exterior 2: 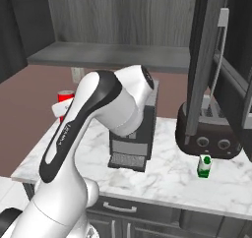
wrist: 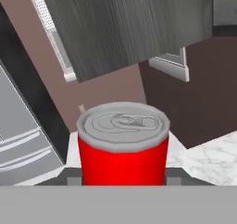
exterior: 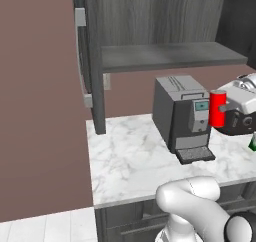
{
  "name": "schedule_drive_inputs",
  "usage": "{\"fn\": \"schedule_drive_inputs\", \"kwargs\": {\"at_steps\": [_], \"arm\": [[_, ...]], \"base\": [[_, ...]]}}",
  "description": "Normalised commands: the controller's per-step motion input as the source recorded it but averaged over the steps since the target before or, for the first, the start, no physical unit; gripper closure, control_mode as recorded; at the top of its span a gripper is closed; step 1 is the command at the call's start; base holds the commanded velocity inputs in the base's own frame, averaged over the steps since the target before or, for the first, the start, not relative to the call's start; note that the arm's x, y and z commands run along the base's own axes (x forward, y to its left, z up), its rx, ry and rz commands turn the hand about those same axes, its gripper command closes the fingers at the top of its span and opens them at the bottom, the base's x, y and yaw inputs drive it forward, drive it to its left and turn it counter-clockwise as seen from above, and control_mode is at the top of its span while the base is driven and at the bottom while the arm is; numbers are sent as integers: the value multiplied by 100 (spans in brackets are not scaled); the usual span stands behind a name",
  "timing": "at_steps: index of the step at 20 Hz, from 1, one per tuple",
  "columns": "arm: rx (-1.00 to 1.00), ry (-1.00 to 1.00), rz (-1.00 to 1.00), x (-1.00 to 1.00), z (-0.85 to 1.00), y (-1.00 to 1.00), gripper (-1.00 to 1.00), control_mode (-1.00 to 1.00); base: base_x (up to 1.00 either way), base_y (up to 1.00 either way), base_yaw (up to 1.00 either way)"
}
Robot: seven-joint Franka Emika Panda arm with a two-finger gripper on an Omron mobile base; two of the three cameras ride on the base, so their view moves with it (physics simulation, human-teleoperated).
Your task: Sort all alcoholic drinks to one cabinet, and non-alcoholic drinks to the other.
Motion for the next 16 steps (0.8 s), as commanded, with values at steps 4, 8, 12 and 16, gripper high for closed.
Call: {"fn": "schedule_drive_inputs", "kwargs": {"at_steps": [4, 8, 12, 16], "arm": [[0, 0, 0, 0, 0, 0, 100, 100], [0, 0, 0, 0, 0, 0, 100, 100], [0, 0, 0, 0, 0, 9, 100, -100], [0, -2, -20, -3, 5, 26, 100, -100]], "base": [[46, 0, 0], [14, 0, 0], [0, 2, 0], [0, 0, 0]]}}
